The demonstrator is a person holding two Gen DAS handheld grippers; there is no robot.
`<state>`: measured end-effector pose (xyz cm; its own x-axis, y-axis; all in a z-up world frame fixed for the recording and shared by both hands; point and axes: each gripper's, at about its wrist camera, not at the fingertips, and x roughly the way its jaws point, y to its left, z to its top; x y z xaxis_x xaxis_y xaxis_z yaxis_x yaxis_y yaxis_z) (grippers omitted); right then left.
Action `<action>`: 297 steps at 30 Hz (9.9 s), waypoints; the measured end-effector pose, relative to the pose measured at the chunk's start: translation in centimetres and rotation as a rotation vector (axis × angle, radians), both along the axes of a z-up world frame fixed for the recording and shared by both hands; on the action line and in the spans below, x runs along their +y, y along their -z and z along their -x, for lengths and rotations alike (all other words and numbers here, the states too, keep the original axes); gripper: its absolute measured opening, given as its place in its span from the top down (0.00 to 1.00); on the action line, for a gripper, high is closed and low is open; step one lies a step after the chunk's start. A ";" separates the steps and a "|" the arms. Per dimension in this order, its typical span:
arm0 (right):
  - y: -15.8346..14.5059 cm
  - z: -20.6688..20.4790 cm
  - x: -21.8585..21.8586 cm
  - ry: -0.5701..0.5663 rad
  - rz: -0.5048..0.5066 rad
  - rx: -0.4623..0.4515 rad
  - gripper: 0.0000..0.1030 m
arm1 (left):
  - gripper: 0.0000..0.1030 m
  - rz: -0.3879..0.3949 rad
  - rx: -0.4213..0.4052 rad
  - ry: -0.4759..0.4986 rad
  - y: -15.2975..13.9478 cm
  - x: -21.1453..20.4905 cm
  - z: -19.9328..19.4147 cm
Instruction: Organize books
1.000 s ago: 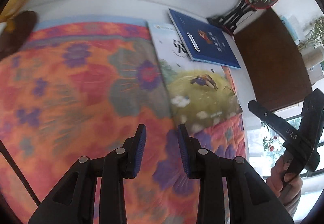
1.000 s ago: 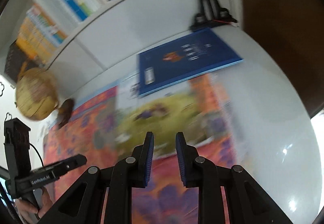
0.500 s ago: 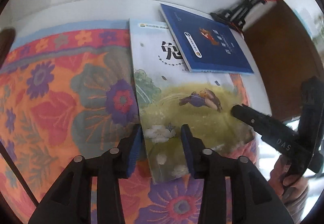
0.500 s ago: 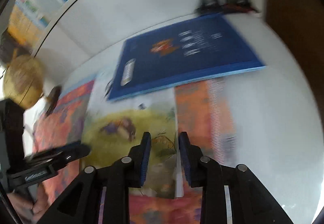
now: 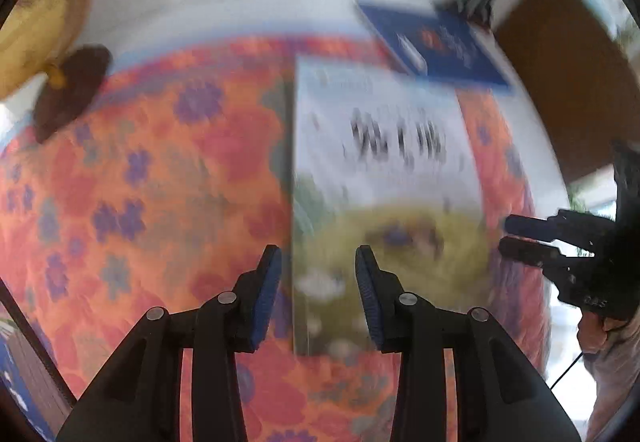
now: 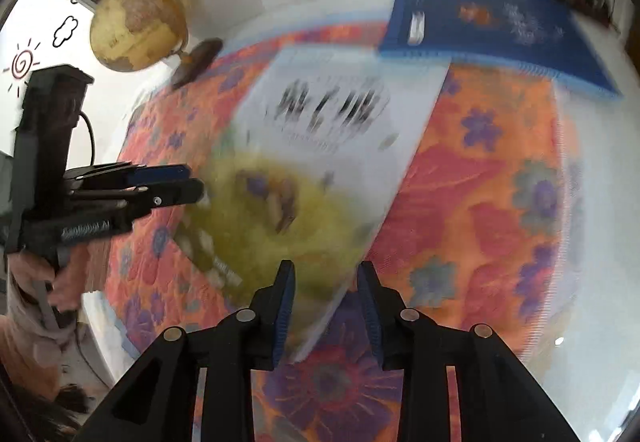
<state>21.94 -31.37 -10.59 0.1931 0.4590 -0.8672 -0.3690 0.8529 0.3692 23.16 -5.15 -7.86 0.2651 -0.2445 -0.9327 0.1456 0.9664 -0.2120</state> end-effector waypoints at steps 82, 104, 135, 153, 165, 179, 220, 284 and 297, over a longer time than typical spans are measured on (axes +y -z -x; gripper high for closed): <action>3.3 17.0 16.1 -0.205 -0.112 0.288 0.45 | 0.61 0.279 0.244 -0.104 4.9 11.4 15.7; 6.7 10.8 11.1 0.066 -0.399 0.376 0.87 | 0.75 0.336 0.419 -0.181 7.6 16.3 14.0; -4.2 16.4 18.3 -0.074 -0.201 0.034 0.87 | 0.75 0.071 0.239 -0.074 1.5 12.8 18.1; -9.6 18.8 22.0 -0.062 -0.205 -0.076 0.87 | 0.75 0.121 0.139 -0.071 -2.3 17.0 19.2; -12.2 19.5 27.1 -0.082 -0.235 -0.117 0.87 | 0.75 0.134 0.089 -0.111 -4.6 22.9 20.4; -11.8 18.1 36.5 -0.157 -0.305 -0.078 0.86 | 0.75 0.090 0.057 -0.221 -5.5 32.6 21.6; -2.3 16.4 45.0 -0.086 -0.279 0.173 0.85 | 0.71 0.123 0.137 -0.378 -0.1 42.5 21.6; -1.6 -7.1 3.6 0.096 0.067 -0.128 0.78 | 0.70 0.286 0.108 -0.313 5.3 1.0 5.4; 2.8 -9.1 5.0 -0.095 0.085 -0.012 0.46 | 0.67 0.320 0.094 -0.287 5.5 0.5 3.0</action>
